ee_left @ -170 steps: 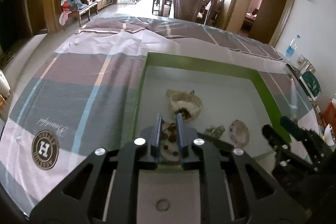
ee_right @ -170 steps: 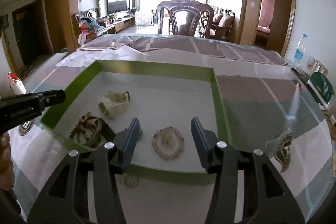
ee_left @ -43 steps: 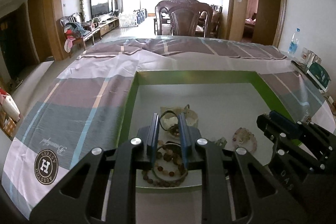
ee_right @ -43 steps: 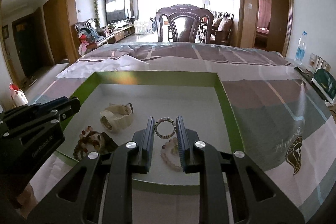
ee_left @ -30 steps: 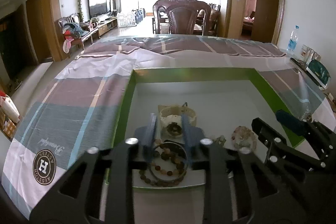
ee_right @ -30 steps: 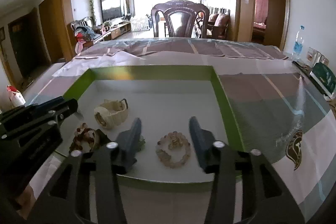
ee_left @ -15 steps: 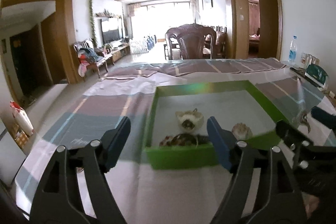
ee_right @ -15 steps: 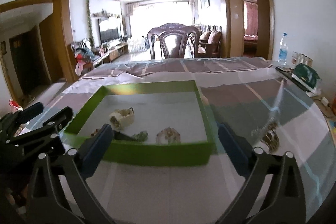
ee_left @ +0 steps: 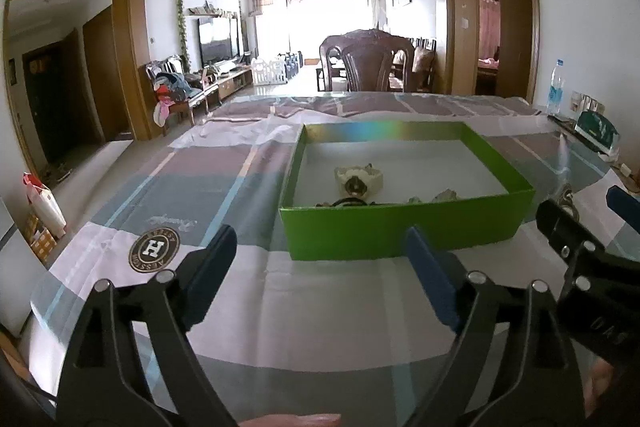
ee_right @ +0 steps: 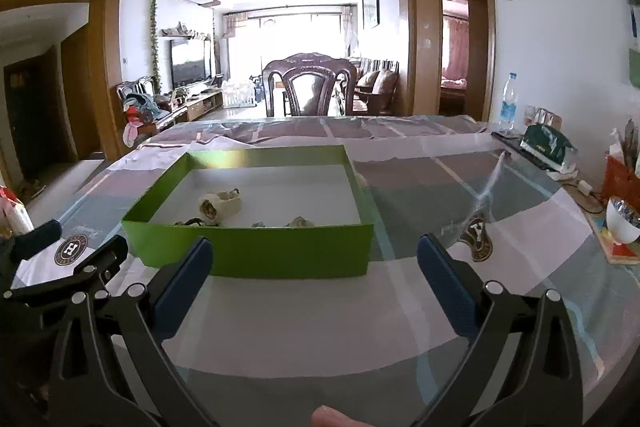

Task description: Organize jewelry

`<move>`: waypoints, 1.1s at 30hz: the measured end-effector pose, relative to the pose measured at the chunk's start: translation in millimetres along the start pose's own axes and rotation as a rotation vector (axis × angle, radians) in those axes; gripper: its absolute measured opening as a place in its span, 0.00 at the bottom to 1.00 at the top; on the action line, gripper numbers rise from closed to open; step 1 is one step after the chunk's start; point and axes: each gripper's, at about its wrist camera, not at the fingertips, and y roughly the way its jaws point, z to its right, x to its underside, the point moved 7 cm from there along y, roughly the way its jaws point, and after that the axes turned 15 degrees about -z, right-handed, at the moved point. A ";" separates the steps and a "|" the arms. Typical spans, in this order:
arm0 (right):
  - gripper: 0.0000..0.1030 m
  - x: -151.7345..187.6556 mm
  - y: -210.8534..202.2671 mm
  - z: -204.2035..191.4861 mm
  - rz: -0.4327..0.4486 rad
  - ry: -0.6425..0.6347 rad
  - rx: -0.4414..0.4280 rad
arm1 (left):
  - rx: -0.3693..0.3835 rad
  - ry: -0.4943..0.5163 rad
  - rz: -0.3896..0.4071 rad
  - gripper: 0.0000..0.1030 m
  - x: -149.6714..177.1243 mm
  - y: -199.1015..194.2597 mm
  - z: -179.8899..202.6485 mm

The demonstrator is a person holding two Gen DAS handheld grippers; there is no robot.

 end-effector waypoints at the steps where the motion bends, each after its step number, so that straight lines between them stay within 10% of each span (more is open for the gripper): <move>1: 0.97 0.2 -0.8 0.9 0.002 0.001 0.000 | -0.001 0.001 0.005 0.84 -0.5 -1.8 1.2; 33: 0.97 5.1 -12.1 -1.3 0.009 -0.009 0.004 | -0.010 -0.002 0.004 0.89 5.5 -9.6 -3.4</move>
